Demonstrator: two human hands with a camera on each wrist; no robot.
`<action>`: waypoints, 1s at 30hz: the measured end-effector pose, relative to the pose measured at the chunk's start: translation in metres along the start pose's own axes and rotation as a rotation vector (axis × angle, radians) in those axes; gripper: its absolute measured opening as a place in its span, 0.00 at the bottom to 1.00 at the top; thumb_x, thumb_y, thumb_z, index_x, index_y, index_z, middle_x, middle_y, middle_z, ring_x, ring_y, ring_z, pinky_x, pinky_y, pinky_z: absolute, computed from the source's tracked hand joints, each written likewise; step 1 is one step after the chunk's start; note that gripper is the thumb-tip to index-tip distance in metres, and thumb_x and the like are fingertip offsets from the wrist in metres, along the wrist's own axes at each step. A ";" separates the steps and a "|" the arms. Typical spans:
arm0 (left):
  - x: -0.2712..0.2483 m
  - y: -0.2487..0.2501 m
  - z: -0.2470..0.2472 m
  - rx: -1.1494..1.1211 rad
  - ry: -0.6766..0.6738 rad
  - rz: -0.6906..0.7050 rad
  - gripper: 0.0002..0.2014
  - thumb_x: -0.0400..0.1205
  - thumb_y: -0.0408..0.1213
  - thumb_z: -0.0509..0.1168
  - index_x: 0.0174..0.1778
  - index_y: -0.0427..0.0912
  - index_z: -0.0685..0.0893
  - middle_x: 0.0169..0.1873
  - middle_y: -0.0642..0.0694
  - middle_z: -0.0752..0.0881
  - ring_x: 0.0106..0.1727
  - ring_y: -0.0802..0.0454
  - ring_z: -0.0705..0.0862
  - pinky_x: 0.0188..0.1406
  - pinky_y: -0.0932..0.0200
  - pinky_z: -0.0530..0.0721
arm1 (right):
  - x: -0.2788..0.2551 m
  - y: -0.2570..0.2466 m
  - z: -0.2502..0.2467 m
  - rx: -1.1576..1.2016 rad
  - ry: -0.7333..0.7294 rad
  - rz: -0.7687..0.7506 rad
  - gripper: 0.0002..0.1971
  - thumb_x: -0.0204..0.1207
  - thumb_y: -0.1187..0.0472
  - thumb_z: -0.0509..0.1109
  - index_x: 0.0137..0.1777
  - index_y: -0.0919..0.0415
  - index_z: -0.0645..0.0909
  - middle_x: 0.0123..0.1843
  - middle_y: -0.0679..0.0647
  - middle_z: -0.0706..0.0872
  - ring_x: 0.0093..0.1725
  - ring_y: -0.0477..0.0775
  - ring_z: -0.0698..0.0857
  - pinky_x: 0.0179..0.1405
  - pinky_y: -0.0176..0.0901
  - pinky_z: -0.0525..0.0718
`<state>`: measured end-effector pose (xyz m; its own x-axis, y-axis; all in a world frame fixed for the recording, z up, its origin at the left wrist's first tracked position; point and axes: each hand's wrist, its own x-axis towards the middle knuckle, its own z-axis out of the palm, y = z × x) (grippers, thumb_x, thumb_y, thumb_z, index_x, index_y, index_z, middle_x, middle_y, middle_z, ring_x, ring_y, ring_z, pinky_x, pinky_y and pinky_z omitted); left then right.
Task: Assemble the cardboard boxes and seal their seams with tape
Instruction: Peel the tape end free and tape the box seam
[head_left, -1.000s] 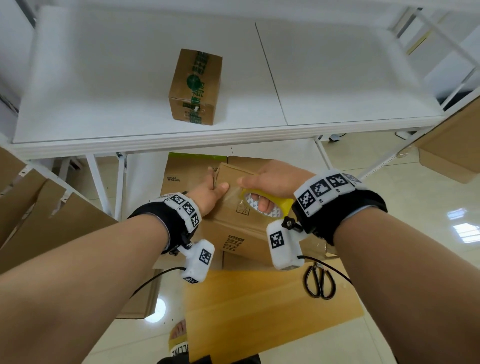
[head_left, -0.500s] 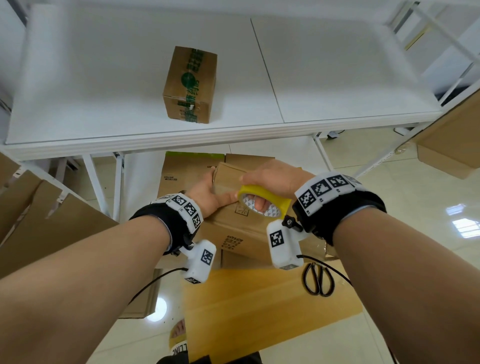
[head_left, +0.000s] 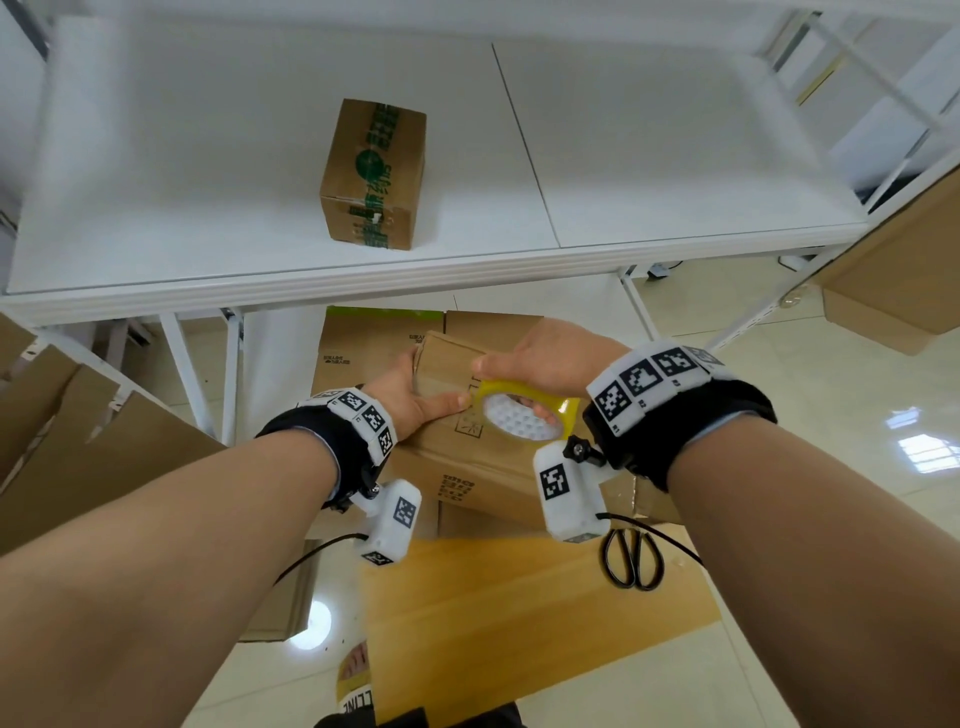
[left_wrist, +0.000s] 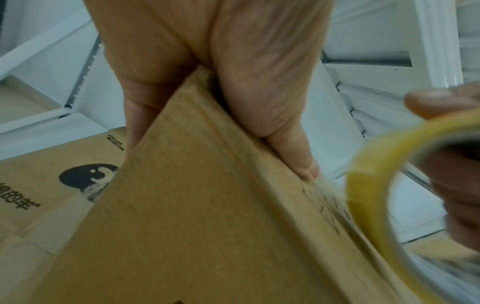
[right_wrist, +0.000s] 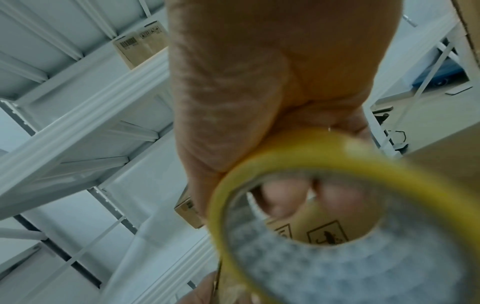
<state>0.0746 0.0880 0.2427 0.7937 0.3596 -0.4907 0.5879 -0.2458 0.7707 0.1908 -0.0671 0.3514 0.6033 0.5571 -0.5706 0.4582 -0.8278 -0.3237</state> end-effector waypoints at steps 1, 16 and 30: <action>0.000 -0.001 -0.001 0.010 -0.001 -0.013 0.48 0.65 0.60 0.78 0.77 0.48 0.64 0.57 0.50 0.84 0.56 0.51 0.84 0.60 0.52 0.81 | -0.001 0.004 0.000 -0.018 0.013 0.006 0.31 0.75 0.31 0.67 0.35 0.62 0.84 0.29 0.53 0.85 0.31 0.52 0.84 0.36 0.44 0.81; -0.007 0.021 0.016 0.284 0.024 0.131 0.62 0.64 0.62 0.78 0.82 0.64 0.37 0.84 0.49 0.41 0.84 0.44 0.54 0.80 0.44 0.60 | -0.015 0.017 0.009 0.028 0.010 0.043 0.32 0.73 0.28 0.64 0.35 0.61 0.84 0.28 0.52 0.88 0.34 0.53 0.89 0.43 0.46 0.86; 0.005 0.060 0.014 0.776 -0.081 0.344 0.43 0.72 0.52 0.73 0.80 0.63 0.58 0.82 0.54 0.58 0.84 0.50 0.46 0.79 0.31 0.44 | -0.018 0.071 0.004 0.102 0.380 0.339 0.32 0.85 0.35 0.52 0.44 0.65 0.81 0.46 0.58 0.87 0.49 0.60 0.83 0.46 0.49 0.74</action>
<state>0.1158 0.0622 0.2813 0.9389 0.0938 -0.3310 0.2296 -0.8875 0.3995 0.2096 -0.1361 0.3360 0.9099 0.2253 -0.3483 0.1411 -0.9577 -0.2510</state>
